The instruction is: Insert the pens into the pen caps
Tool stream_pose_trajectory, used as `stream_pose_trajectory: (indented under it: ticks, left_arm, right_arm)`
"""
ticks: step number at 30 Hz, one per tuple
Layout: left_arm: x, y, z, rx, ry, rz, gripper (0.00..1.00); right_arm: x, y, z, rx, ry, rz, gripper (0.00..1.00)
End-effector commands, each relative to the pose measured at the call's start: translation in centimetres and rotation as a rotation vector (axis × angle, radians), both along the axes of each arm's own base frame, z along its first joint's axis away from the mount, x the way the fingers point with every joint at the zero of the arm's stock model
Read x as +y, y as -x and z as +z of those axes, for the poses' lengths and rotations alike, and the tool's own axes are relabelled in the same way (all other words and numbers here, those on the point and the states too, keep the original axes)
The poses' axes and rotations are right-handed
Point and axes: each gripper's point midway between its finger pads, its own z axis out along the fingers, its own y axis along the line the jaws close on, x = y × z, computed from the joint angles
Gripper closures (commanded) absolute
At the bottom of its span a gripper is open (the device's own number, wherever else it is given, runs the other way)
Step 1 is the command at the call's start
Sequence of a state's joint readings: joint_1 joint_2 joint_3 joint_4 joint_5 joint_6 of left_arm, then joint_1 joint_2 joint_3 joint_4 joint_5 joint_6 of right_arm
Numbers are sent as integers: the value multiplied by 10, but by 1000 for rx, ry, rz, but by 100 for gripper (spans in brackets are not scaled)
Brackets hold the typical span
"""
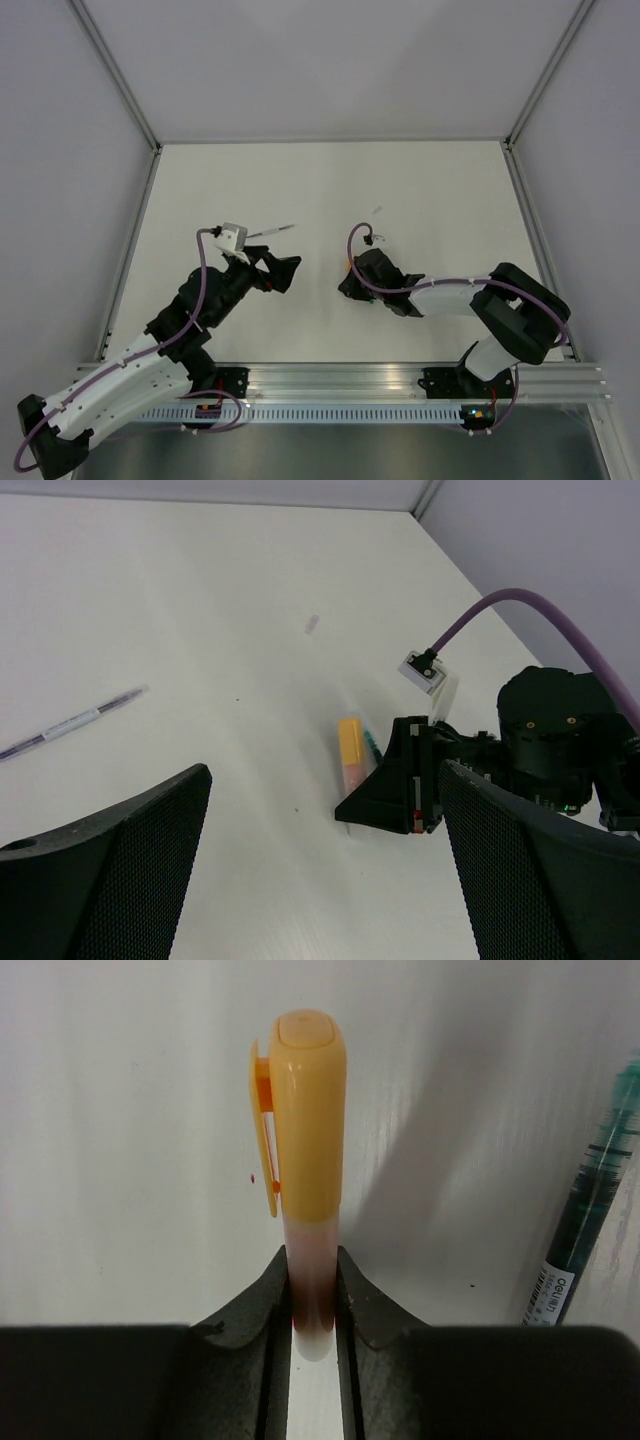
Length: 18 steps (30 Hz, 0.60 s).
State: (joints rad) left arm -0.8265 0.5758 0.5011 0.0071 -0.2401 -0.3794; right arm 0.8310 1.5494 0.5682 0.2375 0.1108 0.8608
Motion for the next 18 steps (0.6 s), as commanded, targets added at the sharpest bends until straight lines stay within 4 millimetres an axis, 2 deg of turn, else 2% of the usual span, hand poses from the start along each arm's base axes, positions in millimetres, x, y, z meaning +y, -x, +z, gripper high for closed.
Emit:
stream_pose_trajectory:
  ticks: [1, 10, 13, 16, 18]
  left_arm:
    - [10, -6, 9, -23, -27, 55, 0]
    - [16, 2, 15, -46, 14, 51, 0]
    - [17, 3, 15, -50, 22, 49, 0]
    - [17, 3, 11, -49, 26, 49, 0]
    - [17, 2, 9, -46, 22, 52, 0]
  right_arm:
    - [-9, -2, -16, 47, 41, -82, 75]
    - [-23, 0, -10, 54, 80, -136, 56]
    - [-27, -4, 6, 29, 96, -147, 55]
    - [-27, -10, 32, -9, 92, -147, 54]
    - [-21, -19, 63, -70, 72, -129, 54]
